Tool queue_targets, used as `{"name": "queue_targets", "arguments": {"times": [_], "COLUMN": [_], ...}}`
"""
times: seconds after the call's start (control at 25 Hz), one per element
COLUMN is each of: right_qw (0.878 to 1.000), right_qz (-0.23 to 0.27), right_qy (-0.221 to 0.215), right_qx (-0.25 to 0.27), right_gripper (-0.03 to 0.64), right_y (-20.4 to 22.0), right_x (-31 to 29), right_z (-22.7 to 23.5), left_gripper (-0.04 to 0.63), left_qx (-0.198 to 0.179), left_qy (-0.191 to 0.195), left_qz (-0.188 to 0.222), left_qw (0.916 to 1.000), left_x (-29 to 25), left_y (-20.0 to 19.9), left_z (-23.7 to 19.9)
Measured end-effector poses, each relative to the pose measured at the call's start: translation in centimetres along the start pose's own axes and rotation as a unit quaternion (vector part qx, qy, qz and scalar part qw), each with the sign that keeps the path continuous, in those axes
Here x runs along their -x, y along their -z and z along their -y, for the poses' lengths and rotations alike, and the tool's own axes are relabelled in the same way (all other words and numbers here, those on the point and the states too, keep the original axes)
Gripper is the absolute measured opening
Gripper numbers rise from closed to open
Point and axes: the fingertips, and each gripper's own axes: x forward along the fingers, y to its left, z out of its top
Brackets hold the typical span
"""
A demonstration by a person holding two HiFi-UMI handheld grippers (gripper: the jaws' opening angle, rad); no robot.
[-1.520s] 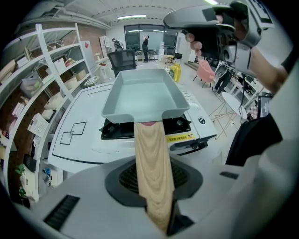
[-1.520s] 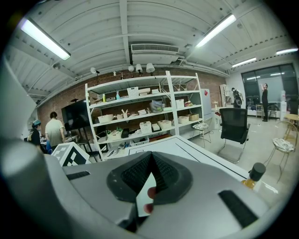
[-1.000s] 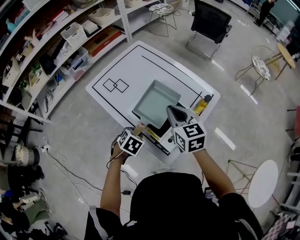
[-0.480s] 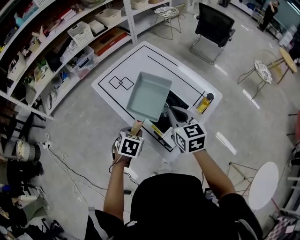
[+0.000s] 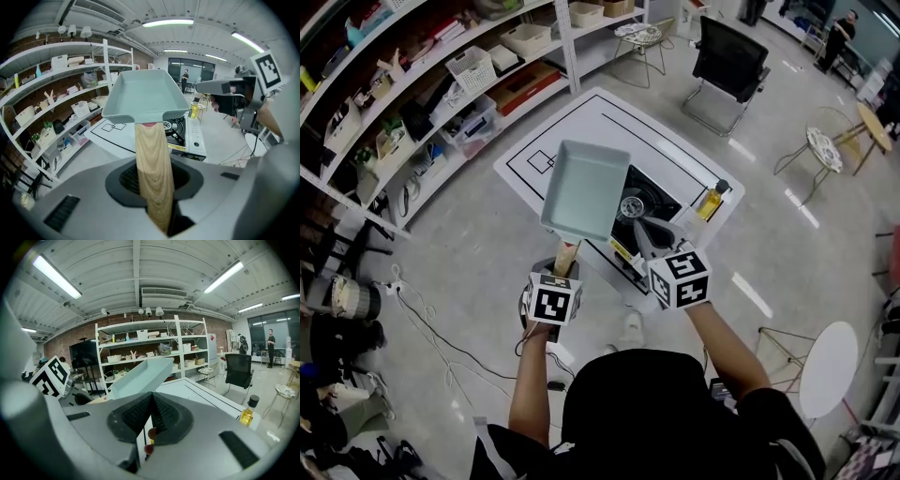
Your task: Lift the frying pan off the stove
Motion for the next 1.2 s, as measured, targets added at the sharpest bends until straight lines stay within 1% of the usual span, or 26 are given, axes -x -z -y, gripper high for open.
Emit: {"name": "queue_targets", "arguments": {"times": [0.28,0.6,0.88,1.2], "right_qw": [1.0,1.0,1.0,0.999], "right_qz": [0.005,0.009,0.012,0.012], "right_qy": [0.002,0.009,0.02,0.018], "right_qx": [0.008,0.014,0.016,0.027], "right_gripper": [0.002,0.002,0.002,0.002], "right_y": [0.4,1.2,1.5,2.2], "right_x": [1.7,3.8,5.9,7.6], "right_z": [-3.3,-6.6,-8.7,-10.5], "left_gripper": [0.095,0.095,0.095,0.095], "left_qx": [-0.003,-0.006,-0.006,0.005], "left_qy": [-0.018,-0.027,-0.03,-0.036], "left_qz": [0.022,0.049,0.074,0.098], "left_qw": [0.9996,0.9984,0.9968,0.9945], "left_x": [3.3,6.7,9.8,12.1], "left_y": [1.6,3.5,4.6,5.3], "left_z": [-0.5,-0.6,-0.4,0.2]}}
